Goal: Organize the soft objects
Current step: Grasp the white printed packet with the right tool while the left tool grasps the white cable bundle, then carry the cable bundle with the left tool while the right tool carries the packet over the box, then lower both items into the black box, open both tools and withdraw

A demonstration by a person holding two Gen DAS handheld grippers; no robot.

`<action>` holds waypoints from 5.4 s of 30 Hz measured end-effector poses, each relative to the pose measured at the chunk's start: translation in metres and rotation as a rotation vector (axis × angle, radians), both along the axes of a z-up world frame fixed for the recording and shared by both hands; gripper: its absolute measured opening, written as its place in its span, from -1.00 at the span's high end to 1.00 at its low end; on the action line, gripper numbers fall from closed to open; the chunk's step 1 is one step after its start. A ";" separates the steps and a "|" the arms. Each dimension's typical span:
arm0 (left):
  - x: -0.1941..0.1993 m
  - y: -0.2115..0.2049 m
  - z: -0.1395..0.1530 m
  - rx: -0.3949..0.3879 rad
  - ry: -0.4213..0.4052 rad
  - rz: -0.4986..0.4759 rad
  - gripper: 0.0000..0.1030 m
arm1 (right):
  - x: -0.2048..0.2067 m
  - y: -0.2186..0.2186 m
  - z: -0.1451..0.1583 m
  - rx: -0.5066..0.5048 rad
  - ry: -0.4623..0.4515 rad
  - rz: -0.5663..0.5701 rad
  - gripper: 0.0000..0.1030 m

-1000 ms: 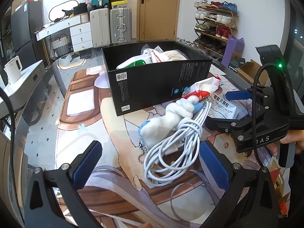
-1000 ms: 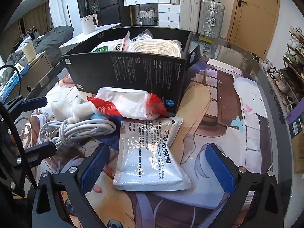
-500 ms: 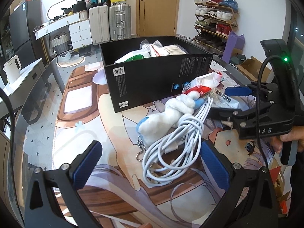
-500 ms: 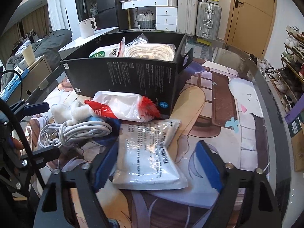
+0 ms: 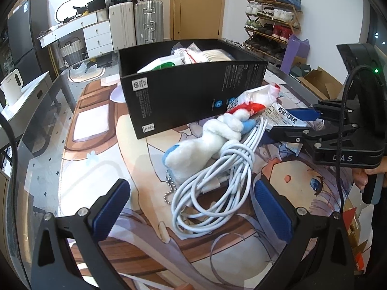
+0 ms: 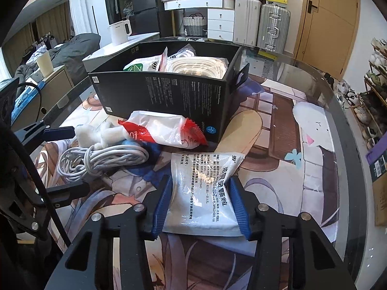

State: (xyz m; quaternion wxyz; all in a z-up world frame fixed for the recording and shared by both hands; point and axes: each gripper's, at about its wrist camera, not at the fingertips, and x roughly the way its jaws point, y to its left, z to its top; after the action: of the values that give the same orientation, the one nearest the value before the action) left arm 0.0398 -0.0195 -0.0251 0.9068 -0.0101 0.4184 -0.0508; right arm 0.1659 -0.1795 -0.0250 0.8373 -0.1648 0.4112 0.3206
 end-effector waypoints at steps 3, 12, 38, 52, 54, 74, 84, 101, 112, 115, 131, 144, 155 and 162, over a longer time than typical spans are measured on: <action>-0.001 -0.001 -0.001 -0.028 0.011 -0.018 -1.00 | 0.000 0.001 0.000 0.000 -0.001 0.000 0.06; -0.016 -0.011 0.001 -0.099 -0.008 -0.116 -0.67 | -0.001 0.001 0.000 0.002 0.005 0.007 0.06; -0.003 -0.036 0.007 -0.061 -0.029 -0.191 0.25 | -0.006 0.000 0.001 0.013 0.034 0.052 0.06; -0.011 -0.031 0.014 -0.112 -0.066 -0.189 0.34 | -0.011 -0.008 0.010 0.037 0.038 0.068 0.08; -0.012 -0.031 0.013 -0.107 -0.058 -0.195 0.34 | -0.011 -0.009 0.011 0.036 0.038 0.068 0.08; -0.006 -0.049 0.005 -0.028 -0.042 -0.211 0.35 | -0.012 -0.008 0.009 0.027 0.046 0.078 0.08; -0.016 -0.033 0.018 -0.106 -0.078 -0.205 0.48 | -0.019 -0.014 0.023 0.064 0.021 0.090 0.08; -0.030 -0.016 0.047 -0.150 -0.153 -0.171 0.48 | -0.038 -0.024 0.062 0.115 -0.058 0.105 0.08; -0.020 0.000 0.075 -0.150 -0.229 -0.120 0.48 | -0.037 -0.029 0.082 0.158 -0.115 0.060 0.08; -0.014 0.006 0.080 -0.148 -0.239 -0.104 0.48 | -0.033 -0.029 0.087 0.185 -0.119 0.047 0.08; 0.023 0.024 0.099 -0.128 -0.291 -0.045 0.48 | -0.008 0.002 0.095 0.222 -0.120 0.033 0.08; 0.053 0.038 0.093 -0.114 -0.290 -0.009 0.48 | 0.019 0.025 0.095 0.210 -0.119 0.039 0.08; 0.080 0.044 0.079 -0.103 -0.240 0.006 0.48 | 0.039 0.039 0.087 0.183 -0.103 0.051 0.08; 0.086 0.042 0.074 -0.093 -0.227 0.006 0.48 | 0.051 0.049 0.082 0.168 -0.096 0.062 0.08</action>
State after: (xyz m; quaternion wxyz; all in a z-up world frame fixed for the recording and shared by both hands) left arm 0.1259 0.0229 0.0486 0.9469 -0.0477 0.3104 -0.0685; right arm 0.2171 -0.1304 0.0566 0.8567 -0.1220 0.3369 0.3712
